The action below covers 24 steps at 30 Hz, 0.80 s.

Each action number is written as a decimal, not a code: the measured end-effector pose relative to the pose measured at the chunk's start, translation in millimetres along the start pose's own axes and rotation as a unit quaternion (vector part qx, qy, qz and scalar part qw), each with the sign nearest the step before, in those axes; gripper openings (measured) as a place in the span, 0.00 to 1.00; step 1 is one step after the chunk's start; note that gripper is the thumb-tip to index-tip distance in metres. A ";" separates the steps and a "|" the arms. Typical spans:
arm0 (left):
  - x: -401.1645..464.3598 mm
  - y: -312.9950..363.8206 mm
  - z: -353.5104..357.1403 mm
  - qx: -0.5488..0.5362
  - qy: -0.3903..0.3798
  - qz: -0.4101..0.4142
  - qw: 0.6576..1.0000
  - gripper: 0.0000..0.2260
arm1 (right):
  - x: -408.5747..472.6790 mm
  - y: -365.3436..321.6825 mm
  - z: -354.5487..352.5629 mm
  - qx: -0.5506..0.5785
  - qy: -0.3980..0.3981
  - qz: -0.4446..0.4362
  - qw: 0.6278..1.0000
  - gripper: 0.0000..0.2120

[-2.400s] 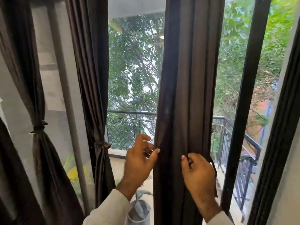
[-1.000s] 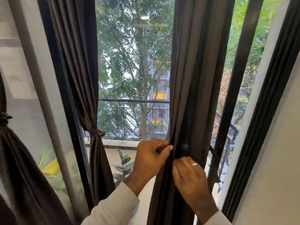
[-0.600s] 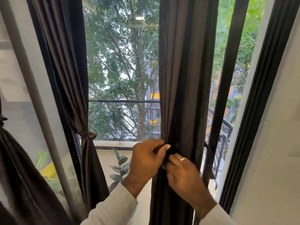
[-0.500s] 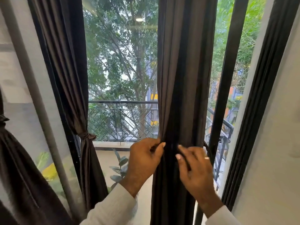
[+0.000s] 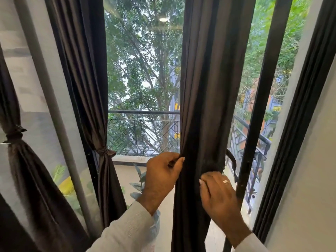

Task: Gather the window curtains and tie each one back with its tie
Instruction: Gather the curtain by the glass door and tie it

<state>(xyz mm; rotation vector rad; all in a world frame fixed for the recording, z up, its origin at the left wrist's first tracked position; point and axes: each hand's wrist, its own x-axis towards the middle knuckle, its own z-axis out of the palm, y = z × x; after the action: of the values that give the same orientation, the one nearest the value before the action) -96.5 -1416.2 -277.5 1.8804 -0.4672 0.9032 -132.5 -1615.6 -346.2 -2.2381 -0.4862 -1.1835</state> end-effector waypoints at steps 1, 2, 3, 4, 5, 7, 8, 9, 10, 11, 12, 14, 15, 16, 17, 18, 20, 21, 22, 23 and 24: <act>0.8 -0.4 0.1 -0.010 0.002 -0.004 1.000 0.02 | 3.8 -2.7 0.5 0.068 0.019 0.077 0.995 0.07; 1.2 0.1 0.6 -0.017 0.004 -0.006 1.000 0.03 | 9.1 -5.2 -1.7 0.102 0.067 0.153 0.981 0.03; 0.8 0.2 1.7 -0.019 0.005 -0.008 1.000 0.06 | 11.8 -3.1 -0.8 0.111 0.104 0.203 0.967 0.03; -0.7 -0.4 3.7 -0.026 -0.002 -0.011 1.000 0.07 | 11.3 -5.2 1.6 0.081 0.100 0.207 0.970 0.04; -2.4 -1.4 6.0 -0.037 -0.013 -0.017 0.999 0.08 | 9.2 -8.2 3.4 0.038 0.085 0.170 0.981 0.06; -6.4 -4.5 10.6 -0.054 -0.030 -0.029 0.998 0.06 | -0.5 -16.1 7.0 -0.010 0.049 0.084 0.995 0.08; -7.9 -6.0 12.9 -0.056 -0.034 -0.032 0.997 0.06 | -3.2 -19.0 7.9 -0.027 0.039 0.062 0.997 0.09; -8.8 -6.4 14.6 -0.056 -0.036 -0.033 0.997 0.06 | -4.1 -20.0 9.2 -0.041 0.032 0.051 0.997 0.10; -9.8 -6.0 16.3 -0.057 -0.039 -0.028 0.997 0.07 | -5.0 -22.1 10.1 -0.060 0.031 0.054 0.996 0.13; -10.6 -4.6 17.0 -0.058 -0.043 -0.021 0.997 0.07 | -5.5 -22.1 13.2 -0.076 0.026 0.059 0.995 0.16; -11.2 -3.1 17.5 -0.059 -0.048 -0.013 0.997 0.07 | -5.3 -23.0 14.7 -0.080 0.017 0.061 0.995 0.17; -11.4 -1.1 16.9 -0.065 -0.051 -0.006 0.997 0.07 | -8.1 -23.1 17.7 -0.079 -0.003 0.048 0.996 0.18; -11.3 -0.4 16.1 -0.069 -0.050 -0.004 0.996 0.07 | -9.0 -22.8 19.0 -0.084 -0.010 0.035 0.996 0.17; -11.4 -0.2 15.4 -0.073 -0.050 -0.001 0.996 0.07 | -9.1 -21.2 20.3 -0.086 -0.016 0.023 0.996 0.16; -12.1 -0.1 15.0 -0.077 -0.050 0.002 0.996 0.07 | -9.2 -19.3 21.7 -0.088 -0.020 0.016 0.996 0.15; -12.9 0.7 14.4 -0.081 -0.052 0.006 0.995 0.07 | -8.3 -19.1 22.0 -0.089 -0.024 0.016 0.996 0.15; -13.6 3.8 13.7 -0.081 -0.058 0.007 0.995 0.10 | -5.6 -20.5 21.2 -0.081 -0.036 0.005 0.996 0.15; -12.9 4.6 13.6 -0.073 -0.059 0.005 0.996 0.10 | -4.7 -20.1 19.1 -0.074 -0.043 -0.018 0.996 0.14; -11.8 3.9 13.6 -0.060 -0.054 0.005 0.997 0.10 | -3.1 -19.1 14.5 -0.064 -0.046 -0.046 0.996 0.13; -10.7 2.7 13.1 -0.049 -0.046 0.005 0.998 0.09 | -1.4 -16.0 8.0 -0.049 -0.035 -0.062 0.996 0.11; -10.2 1.5 12.4 -0.044 -0.036 0.002 0.998 0.07 | 0.5 -12.6 -0.9 -0.032 -0.004 -0.052 0.998 0.10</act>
<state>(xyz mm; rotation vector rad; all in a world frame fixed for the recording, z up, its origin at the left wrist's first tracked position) -99.3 -1428.4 -287.5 1.8374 -0.5456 0.8056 -139.7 -1606.3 -341.6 -2.2968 -0.5826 -1.2602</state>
